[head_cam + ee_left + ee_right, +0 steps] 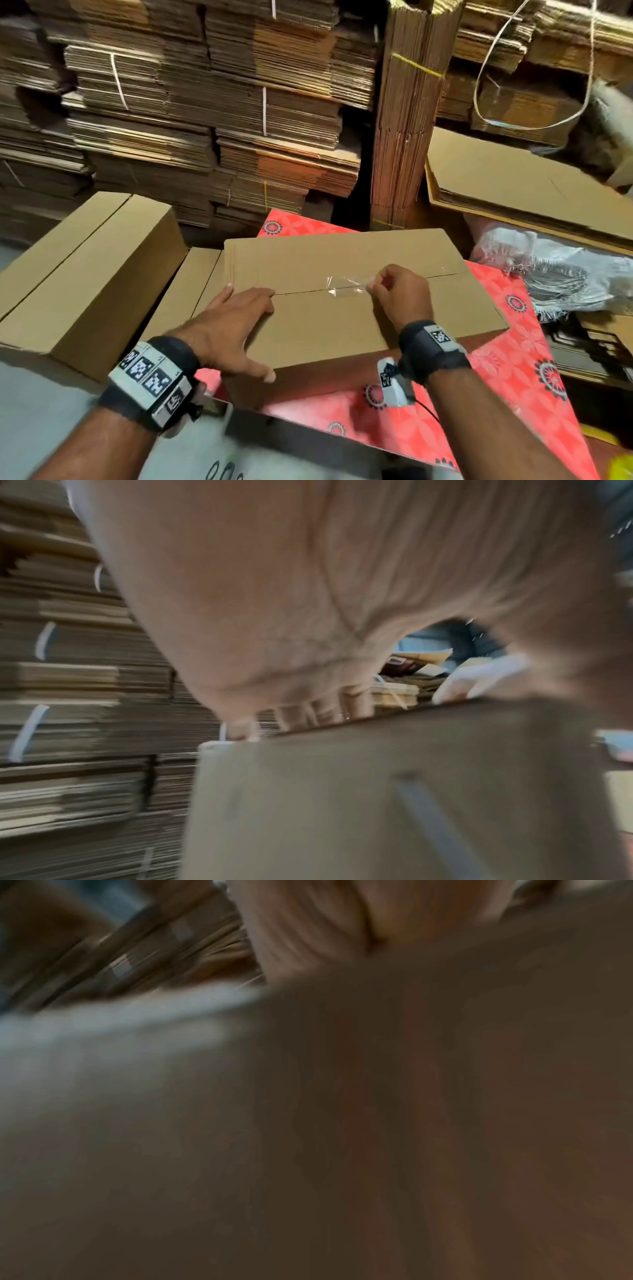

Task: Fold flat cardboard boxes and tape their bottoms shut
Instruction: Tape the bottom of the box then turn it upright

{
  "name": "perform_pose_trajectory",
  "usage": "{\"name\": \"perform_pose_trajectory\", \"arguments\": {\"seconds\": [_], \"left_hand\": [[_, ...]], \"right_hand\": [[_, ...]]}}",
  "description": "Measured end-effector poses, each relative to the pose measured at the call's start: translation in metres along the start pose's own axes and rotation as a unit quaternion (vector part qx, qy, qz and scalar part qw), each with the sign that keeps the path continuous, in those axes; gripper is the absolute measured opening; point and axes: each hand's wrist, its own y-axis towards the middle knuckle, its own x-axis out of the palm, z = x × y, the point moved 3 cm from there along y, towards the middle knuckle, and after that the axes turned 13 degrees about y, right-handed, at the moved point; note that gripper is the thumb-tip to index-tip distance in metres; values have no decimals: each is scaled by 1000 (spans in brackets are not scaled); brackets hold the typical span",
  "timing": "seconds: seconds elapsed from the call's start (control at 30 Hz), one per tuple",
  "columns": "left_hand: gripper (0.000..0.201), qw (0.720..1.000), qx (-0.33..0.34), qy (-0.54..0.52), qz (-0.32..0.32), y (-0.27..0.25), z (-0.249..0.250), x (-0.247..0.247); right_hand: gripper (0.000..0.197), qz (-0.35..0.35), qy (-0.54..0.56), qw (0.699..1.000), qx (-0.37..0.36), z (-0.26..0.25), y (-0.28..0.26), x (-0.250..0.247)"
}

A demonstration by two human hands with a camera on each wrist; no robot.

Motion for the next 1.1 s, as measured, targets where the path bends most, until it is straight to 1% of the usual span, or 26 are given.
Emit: {"name": "perform_pose_trajectory", "arguments": {"seconds": [0.07,0.13,0.17,0.23,0.3,0.4,0.47,0.5,0.53,0.57,0.63,0.7,0.73,0.77,0.8,0.83,0.87,0.9,0.93,1.0,1.03,1.1], "left_hand": [[120,999,-29,9,18,3,15,0],[126,998,-54,4,44,11,39,2],[127,996,-68,-9,59,16,52,4],[124,992,-92,-33,78,25,72,9],[121,991,-104,-27,82,30,84,14],[119,991,-103,0,90,32,84,18],[117,989,-104,5,100,33,81,18],[117,989,-106,7,105,32,79,17],[117,988,-108,9,107,33,78,18],[119,988,-112,9,107,33,78,19],[124,985,-128,7,111,35,76,21],[130,984,-140,10,111,34,71,21],[131,985,-140,19,104,34,67,22],[131,986,-135,31,96,33,62,22],[130,987,-126,42,90,32,57,22],[128,988,-115,48,91,31,51,21],[126,988,-104,49,101,31,44,21],[123,987,-94,46,121,30,37,20],[120,986,-85,44,138,30,31,19],[117,986,-76,46,140,32,19,18],[118,987,-75,47,133,33,15,16],[121,989,-78,43,117,38,15,8]], "right_hand": [[14,0,-75,996,-39,-9,-7,4],[25,-11,-128,990,-61,-18,-14,11],[30,-13,-138,988,-64,-21,-18,13],[40,-15,-146,988,-54,-30,-26,16],[53,-19,-187,982,-33,-39,-31,17],[71,-10,-246,969,-10,-53,-31,21],[84,-21,-282,959,-22,-60,-30,30],[87,-31,-302,952,-22,-62,-27,34],[85,-37,-315,948,-18,-64,-25,36],[78,-40,-322,946,-14,-64,-22,37],[53,-29,-327,944,-20,-61,-16,33],[31,-11,-277,960,-32,-50,-9,20],[25,-10,-218,975,-29,-40,-5,12],[24,-13,-131,991,-10,-27,0,2],[27,-14,-22,999,26,-12,8,-8],[28,-12,75,994,72,3,15,-18],[25,-12,136,984,118,21,24,-28],[18,-15,160,976,146,38,32,-38],[13,-17,158,975,154,55,40,-48],[11,-22,99,986,134,77,52,-67],[10,-29,63,991,116,81,55,-76],[9,-45,37,996,63,75,53,-87]]}}
